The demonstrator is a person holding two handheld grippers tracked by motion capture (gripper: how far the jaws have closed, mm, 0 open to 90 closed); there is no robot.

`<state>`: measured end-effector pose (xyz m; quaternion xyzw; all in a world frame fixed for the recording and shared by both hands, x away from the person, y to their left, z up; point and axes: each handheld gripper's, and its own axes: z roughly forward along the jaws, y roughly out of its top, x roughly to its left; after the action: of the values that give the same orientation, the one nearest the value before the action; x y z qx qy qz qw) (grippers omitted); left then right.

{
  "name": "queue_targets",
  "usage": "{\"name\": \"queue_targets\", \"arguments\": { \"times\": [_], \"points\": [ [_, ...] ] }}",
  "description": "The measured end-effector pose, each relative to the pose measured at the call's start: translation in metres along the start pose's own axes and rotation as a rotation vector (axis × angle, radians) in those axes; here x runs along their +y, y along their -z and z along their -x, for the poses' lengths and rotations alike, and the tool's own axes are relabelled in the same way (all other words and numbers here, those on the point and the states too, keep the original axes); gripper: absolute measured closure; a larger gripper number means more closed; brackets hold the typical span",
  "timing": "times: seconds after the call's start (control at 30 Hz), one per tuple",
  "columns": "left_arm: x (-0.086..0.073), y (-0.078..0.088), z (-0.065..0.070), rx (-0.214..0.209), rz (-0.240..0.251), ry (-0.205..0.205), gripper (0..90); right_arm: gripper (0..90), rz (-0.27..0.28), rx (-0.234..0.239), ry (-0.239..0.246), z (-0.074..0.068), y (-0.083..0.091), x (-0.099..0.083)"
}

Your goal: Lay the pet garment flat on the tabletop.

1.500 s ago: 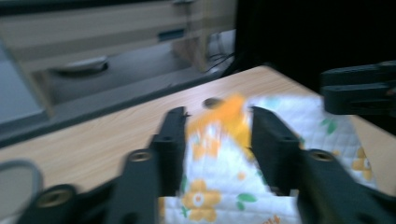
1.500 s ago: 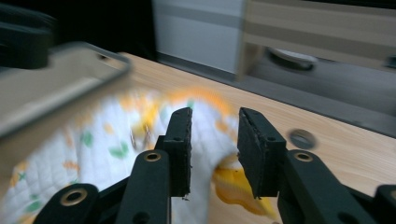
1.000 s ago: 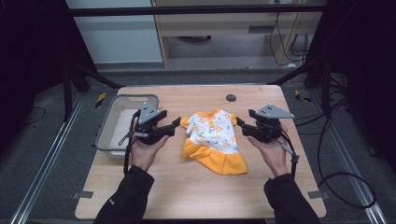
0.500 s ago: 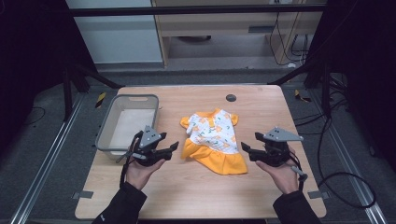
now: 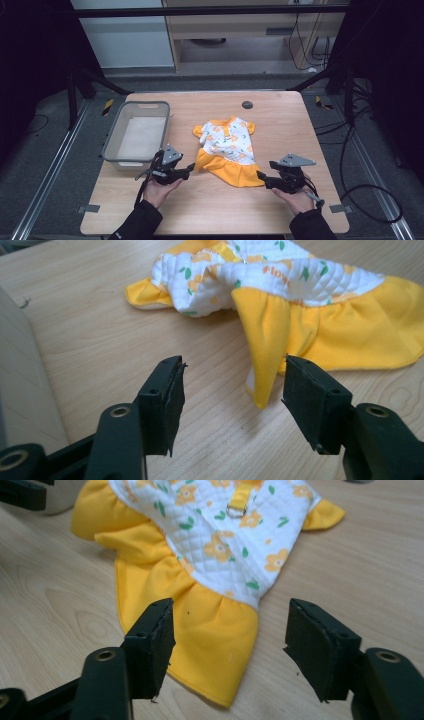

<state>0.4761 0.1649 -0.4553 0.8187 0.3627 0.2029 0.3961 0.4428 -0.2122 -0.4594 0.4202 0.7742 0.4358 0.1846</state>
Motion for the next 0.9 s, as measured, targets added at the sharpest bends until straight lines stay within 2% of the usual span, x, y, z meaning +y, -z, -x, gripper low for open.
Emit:
{"name": "queue_targets", "arguments": {
  "times": [0.07, 0.2, 0.37, 0.53, 0.63, 0.73, 0.9],
  "points": [
    [0.0, -0.003, 0.003, -0.004, -0.011, -0.023, 42.4, 40.4, -0.036, -0.003, 0.007, 0.001, -0.006, -0.007],
    [0.0, -0.005, 0.007, -0.018, 0.003, -0.027, 45.6, 46.7, -0.073, -0.001, -0.011, 0.002, -0.012, -0.013],
    [0.0, -0.011, 0.01, -0.034, -0.01, -0.03, 51.6, 51.6, -0.091, 0.01, -0.018, 0.001, -0.018, -0.015],
    [0.001, -0.018, 0.012, -0.04, -0.025, -0.029, 58.6, 54.7, -0.128, 0.012, 0.009, -0.004, -0.027, -0.017],
    [0.001, -0.022, 0.012, -0.049, -0.029, -0.023, 65.0, 57.3, -0.149, 0.013, 0.012, -0.006, -0.032, -0.018],
    [-0.001, -0.028, 0.012, -0.067, -0.06, -0.022, 73.2, 59.0, -0.166, 0.005, 0.006, -0.005, -0.034, -0.02],
    [-0.002, -0.029, 0.012, -0.09, -0.059, -0.02, 85.7, 61.9, -0.183, -0.002, 0.011, -0.005, -0.037, -0.022]
  ]
}}
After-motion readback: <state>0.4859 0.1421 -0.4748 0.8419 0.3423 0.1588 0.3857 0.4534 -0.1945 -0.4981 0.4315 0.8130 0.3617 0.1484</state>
